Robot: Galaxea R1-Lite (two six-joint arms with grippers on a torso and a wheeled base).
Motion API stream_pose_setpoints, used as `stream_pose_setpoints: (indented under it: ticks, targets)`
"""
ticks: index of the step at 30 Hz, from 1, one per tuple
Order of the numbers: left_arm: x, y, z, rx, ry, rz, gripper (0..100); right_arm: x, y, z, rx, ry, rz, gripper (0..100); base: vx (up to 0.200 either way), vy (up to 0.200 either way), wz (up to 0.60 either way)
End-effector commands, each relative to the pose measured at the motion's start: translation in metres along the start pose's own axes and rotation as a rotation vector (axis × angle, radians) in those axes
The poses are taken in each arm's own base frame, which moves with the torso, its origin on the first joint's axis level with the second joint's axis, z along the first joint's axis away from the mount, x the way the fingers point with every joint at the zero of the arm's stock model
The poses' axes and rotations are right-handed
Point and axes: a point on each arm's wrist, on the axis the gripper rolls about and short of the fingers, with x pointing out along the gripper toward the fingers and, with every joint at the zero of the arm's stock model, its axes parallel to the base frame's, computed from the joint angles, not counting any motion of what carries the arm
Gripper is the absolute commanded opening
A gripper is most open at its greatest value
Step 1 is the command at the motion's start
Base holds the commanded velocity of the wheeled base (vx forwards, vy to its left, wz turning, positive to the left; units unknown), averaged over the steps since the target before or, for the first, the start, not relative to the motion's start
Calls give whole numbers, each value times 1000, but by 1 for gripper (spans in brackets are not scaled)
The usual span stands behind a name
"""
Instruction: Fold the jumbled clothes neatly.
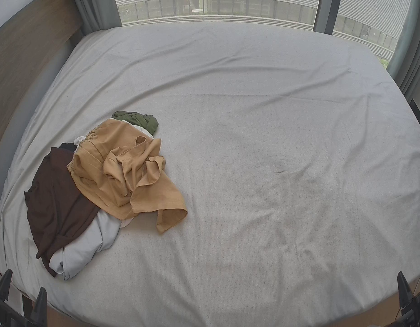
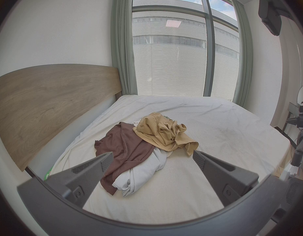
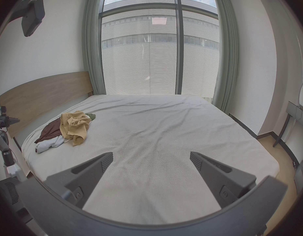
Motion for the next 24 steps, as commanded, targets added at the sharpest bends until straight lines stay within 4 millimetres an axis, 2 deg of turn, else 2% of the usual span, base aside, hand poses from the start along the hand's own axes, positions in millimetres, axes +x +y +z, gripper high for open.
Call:
stream_pose_setpoints:
  ticks: [1, 24]
  targets:
    - [0, 0, -5, -2, 0, 0, 100, 0, 0, -5, -1, 4, 3, 100, 0, 0, 0]
    - [0, 0, -5, -3, 0, -1, 100, 0, 0, -5, -13, 4, 9, 100, 0, 0, 0]
